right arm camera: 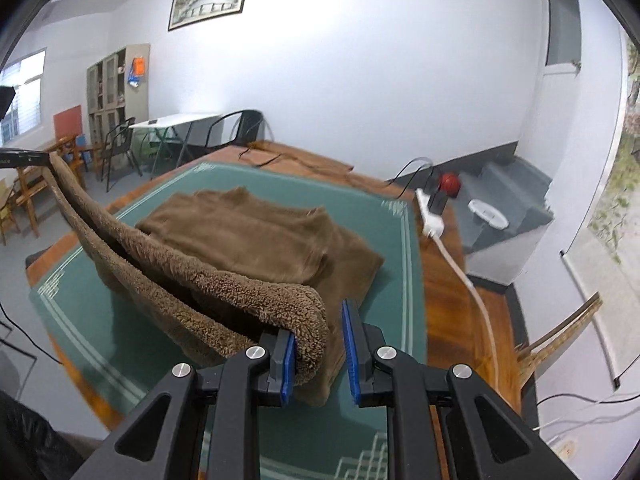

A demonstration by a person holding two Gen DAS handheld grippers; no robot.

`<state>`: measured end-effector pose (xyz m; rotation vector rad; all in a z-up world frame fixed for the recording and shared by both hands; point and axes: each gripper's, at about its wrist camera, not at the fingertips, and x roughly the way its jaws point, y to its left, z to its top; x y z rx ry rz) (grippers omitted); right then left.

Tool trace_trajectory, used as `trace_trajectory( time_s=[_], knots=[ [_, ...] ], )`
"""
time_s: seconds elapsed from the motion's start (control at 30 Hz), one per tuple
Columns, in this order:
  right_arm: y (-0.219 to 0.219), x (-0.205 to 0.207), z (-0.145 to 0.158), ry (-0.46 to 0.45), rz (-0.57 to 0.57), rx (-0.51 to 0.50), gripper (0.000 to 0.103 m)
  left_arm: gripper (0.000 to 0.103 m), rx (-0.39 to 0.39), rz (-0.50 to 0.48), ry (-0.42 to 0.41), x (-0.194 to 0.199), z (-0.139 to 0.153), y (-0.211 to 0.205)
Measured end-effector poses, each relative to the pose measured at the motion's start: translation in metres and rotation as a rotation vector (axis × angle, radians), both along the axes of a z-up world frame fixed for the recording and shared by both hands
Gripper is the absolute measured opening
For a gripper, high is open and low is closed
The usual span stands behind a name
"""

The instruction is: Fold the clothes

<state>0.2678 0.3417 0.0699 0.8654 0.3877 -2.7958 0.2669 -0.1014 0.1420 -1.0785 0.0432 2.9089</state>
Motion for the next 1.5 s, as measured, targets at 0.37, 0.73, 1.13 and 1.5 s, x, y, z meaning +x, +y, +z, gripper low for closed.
trace_trajectory(
  time_s=[0.37,0.73,1.13,1.5],
  knots=[
    [-0.005,-0.061,0.004,-0.01,-0.041,0.017,0.02,0.019,0.055,-0.02,-0.092,-0.064,-0.022,-0.033],
    [-0.002,-0.075,-0.006,-0.061,-0.084,0.013,0.02,0.079,0.272,-0.282,-0.382,-0.071,-0.133,0.049],
    [0.005,-0.065,-0.016,-0.088,-0.114,0.009,0.02,0.079,0.267,-0.276,-0.494,-0.107,-0.171,0.111],
    [0.013,-0.055,-0.024,-0.091,-0.139,-0.013,0.02,0.016,0.222,-0.143,-0.529,-0.113,-0.185,0.097]
  ],
)
